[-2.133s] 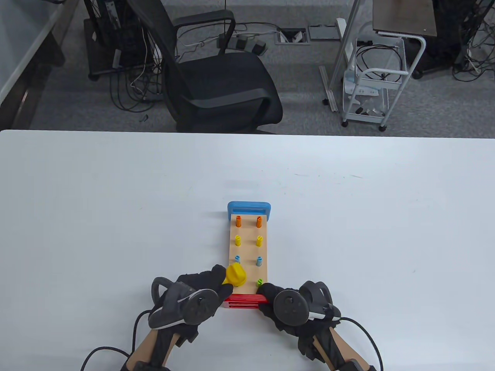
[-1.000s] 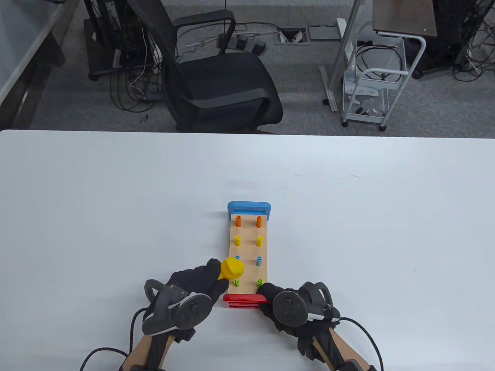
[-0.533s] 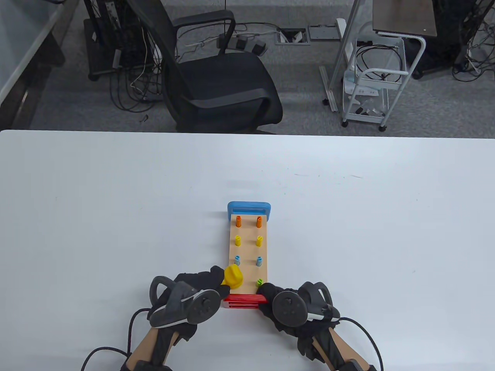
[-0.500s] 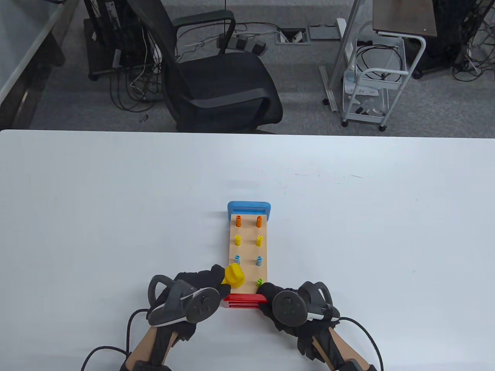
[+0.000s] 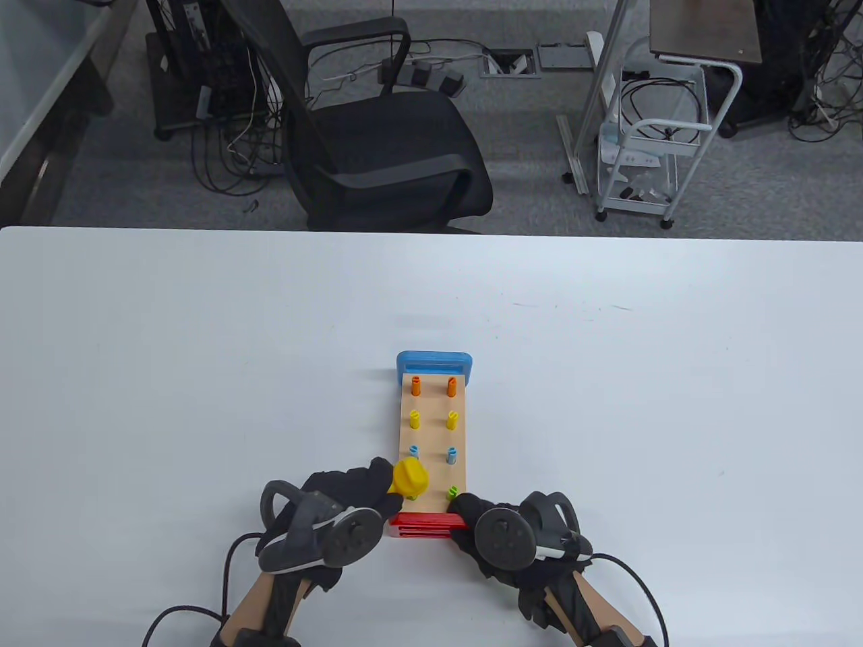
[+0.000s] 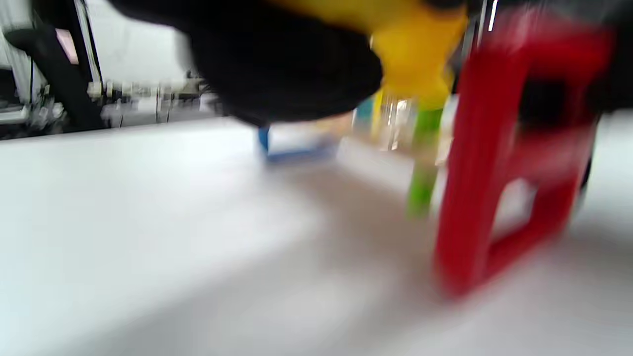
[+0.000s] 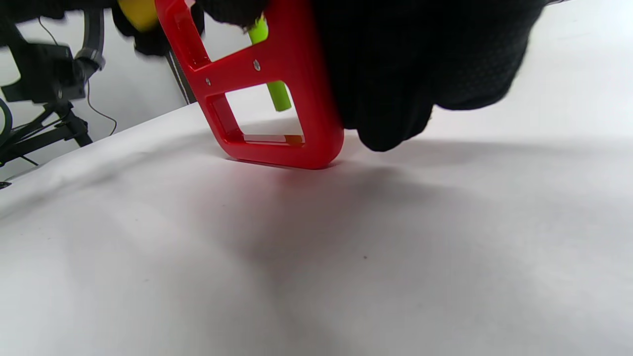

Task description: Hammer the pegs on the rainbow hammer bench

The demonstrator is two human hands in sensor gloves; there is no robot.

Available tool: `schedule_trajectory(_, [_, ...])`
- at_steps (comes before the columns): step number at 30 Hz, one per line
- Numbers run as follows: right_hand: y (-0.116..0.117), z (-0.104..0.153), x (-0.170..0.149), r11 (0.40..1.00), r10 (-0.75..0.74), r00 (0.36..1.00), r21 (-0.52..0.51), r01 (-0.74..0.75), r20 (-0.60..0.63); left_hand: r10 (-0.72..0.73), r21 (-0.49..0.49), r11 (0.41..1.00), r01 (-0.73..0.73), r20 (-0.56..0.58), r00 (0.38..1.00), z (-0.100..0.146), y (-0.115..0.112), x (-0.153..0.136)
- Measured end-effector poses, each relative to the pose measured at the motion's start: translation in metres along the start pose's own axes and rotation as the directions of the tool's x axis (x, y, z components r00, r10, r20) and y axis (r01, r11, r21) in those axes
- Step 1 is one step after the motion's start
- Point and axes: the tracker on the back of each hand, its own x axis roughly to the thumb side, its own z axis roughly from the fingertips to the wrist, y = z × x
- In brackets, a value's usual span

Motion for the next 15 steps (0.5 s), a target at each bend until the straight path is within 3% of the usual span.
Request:
schedule_trajectory(1, [0.000, 0.000, 0.000, 1.000, 0.000, 1.000, 0.000, 0.000, 0.000, 0.109, 0.112, 0.987, -0.113, 0.042, 0.993, -0.002, 0.004, -0.002])
schedule_trajectory(2, [0.000, 0.000, 0.000, 1.000, 0.003, 1.000, 0.001, -0.003, -0.002, 0.160, 0.110, 0.980, -0.164, 0.042, 0.986, -0.003, 0.010, -0.002])
schedule_trajectory(3, [0.000, 0.000, 0.000, 1.000, 0.003, 1.000, 0.001, -0.003, -0.003, 0.157, 0.104, 0.981, -0.162, 0.052, 0.986, 0.001, 0.020, -0.003])
schedule_trajectory(5, [0.000, 0.000, 0.000, 1.000, 0.003, 1.000, 0.001, -0.003, -0.004, 0.187, 0.319, 0.927, -0.197, 0.062, 0.980, 0.010, 0.028, -0.004])
schedule_trajectory(6, [0.000, 0.000, 0.000, 1.000, 0.003, 1.000, 0.001, -0.003, -0.004, 0.195, 0.331, 0.920, -0.208, 0.072, 0.978, 0.010, 0.027, -0.004])
schedule_trajectory(8, [0.000, 0.000, 0.001, 1.000, 0.005, 1.000, 0.001, -0.005, -0.007, 0.120, 0.164, 0.979, -0.122, 0.024, 0.993, 0.002, 0.013, -0.002])
schedule_trajectory(9, [0.001, 0.000, 0.001, 1.000, 0.006, 1.000, 0.001, -0.006, -0.008, 0.035, -0.079, 0.996, -0.035, 0.006, 0.999, -0.009, -0.006, 0.001])
schedule_trajectory(10, [0.001, 0.000, 0.001, 1.000, 0.008, 1.000, 0.001, -0.008, -0.009, 0.057, -0.032, 0.998, -0.057, -0.005, 0.998, -0.004, -0.003, -0.003])
schedule_trajectory(11, [0.000, 0.000, 0.001, 1.000, 0.013, 1.000, 0.000, -0.013, -0.011, 0.221, 0.160, 0.961, -0.226, 0.050, 0.974, -0.003, 0.001, -0.007])
schedule_trajectory(12, [0.000, 0.000, 0.001, 1.000, 0.015, 1.000, 0.006, -0.015, -0.012, 0.221, 0.072, 0.972, -0.222, 0.026, 0.975, -0.005, 0.007, -0.008])
schedule_trajectory(13, [0.000, 0.000, 0.001, 1.000, 0.013, 1.000, 0.007, -0.013, -0.012, 0.195, 0.046, 0.979, -0.196, 0.032, 0.980, -0.001, 0.015, -0.009])
schedule_trajectory(15, [0.001, 0.000, 0.001, 1.000, 0.015, 1.000, 0.008, -0.014, -0.013, 0.166, 0.267, 0.949, -0.167, 0.027, 0.986, 0.008, 0.019, -0.009])
